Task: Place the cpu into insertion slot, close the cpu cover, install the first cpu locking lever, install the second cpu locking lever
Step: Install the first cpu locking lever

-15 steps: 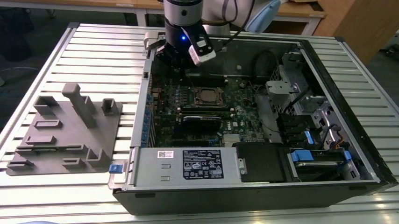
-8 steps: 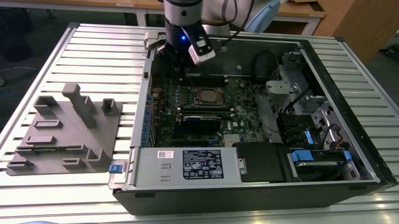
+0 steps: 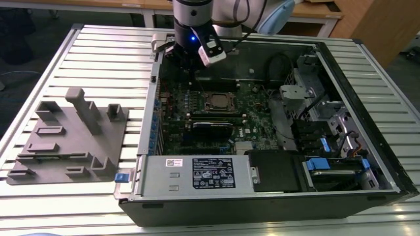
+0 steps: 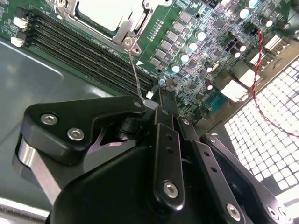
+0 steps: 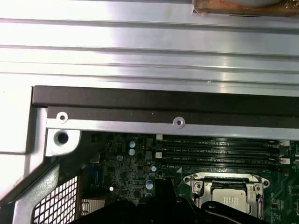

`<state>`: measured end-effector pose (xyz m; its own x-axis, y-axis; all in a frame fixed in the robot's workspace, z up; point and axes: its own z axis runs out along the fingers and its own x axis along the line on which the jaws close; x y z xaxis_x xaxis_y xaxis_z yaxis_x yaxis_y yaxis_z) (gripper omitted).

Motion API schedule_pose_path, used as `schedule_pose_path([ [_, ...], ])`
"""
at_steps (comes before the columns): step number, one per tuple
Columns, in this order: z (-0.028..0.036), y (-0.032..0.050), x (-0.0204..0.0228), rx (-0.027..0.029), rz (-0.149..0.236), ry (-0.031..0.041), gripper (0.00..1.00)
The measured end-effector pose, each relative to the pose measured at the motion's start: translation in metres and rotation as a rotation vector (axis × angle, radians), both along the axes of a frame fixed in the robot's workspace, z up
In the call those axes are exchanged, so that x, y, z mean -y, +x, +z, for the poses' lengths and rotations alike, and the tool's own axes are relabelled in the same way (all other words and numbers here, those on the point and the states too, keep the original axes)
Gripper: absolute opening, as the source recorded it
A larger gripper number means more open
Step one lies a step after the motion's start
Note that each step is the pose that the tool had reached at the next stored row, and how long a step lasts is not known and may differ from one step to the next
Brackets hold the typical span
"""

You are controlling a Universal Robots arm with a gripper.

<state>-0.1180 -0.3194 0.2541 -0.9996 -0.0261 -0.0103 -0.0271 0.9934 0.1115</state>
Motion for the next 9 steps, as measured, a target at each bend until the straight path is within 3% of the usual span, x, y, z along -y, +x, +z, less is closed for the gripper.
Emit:
schedule_pose_path([
  [9,-0.0004,0.0,-0.0019,-0.0001,0.0,0.0186,0.11],
])
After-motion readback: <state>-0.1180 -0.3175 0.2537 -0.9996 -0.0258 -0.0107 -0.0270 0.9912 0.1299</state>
